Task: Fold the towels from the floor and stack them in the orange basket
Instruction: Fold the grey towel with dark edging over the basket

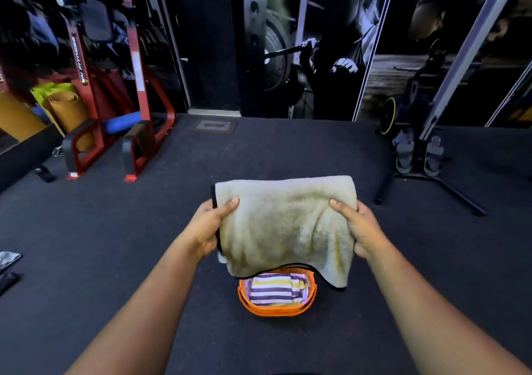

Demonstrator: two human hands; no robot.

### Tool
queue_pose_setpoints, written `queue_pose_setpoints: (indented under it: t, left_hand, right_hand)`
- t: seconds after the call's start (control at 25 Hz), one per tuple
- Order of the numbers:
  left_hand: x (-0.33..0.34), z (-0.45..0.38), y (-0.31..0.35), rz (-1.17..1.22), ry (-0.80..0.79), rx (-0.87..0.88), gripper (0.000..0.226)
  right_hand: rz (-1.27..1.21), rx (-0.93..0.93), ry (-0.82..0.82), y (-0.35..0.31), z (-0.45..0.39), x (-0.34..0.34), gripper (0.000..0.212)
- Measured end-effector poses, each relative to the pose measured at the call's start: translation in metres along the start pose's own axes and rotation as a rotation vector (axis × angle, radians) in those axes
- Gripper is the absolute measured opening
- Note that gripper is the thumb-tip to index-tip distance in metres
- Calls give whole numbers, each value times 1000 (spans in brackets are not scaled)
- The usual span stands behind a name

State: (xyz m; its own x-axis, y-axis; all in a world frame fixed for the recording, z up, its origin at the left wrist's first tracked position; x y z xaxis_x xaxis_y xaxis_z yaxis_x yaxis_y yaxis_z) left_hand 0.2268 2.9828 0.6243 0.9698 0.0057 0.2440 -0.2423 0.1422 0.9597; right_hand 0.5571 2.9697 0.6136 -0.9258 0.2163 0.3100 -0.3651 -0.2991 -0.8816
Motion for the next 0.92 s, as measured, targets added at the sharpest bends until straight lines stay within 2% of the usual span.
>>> queue_pose_setpoints:
  t: [0.08,0.12,0.2,0.28,0.4,0.6,0.72,0.84,0.92]
  left_hand:
    - [1,-7,14,24,48,24,34]
    - [1,-7,14,-58,69,14,35]
    - [-1,-6,4,-228,146,42,35]
    - [2,-5,4,-232,190,117,31]
    - [7,-9,14,-152,175,183,26]
    - [0,-15,28,-321,322,346,29]
    - [-2,-25,15,-366,399,234,34]
    - [-8,-28,-17,-338,402,62,35]
    - [-7,-20,-35,-323,378,25,35]
  right_hand:
    - [-60,-30,-3,-10,-4,-5,34]
    - [-35,-58,12,-14,-5,-5,30]
    - [115,-150,106,-19,-10,-7,15]
    - [268,-273,215,-26,-10,-11,7]
    - [405,-398,288,-36,-4,-13,9]
    - [402,-501,324,-51,4,-6,10]
    - [533,-409,384,-42,-13,-5,20]
    - [590,-128,324,-7,-40,-12,25]
    - [592,-90,308,7,-38,-15,26]
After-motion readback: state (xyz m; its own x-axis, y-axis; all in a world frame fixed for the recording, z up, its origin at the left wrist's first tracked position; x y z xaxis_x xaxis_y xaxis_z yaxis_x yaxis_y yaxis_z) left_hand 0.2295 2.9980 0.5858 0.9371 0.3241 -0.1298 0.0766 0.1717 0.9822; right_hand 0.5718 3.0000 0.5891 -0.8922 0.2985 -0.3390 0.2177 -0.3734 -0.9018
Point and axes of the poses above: each hand's wrist, its own z-axis away from the middle knuckle, its own x-axis out of the palm, y = z × x, the point moved 9 cm from there along -z, towards the middle knuckle, and after that the axes turned 8 degrees about x, right-handed, at the moved point
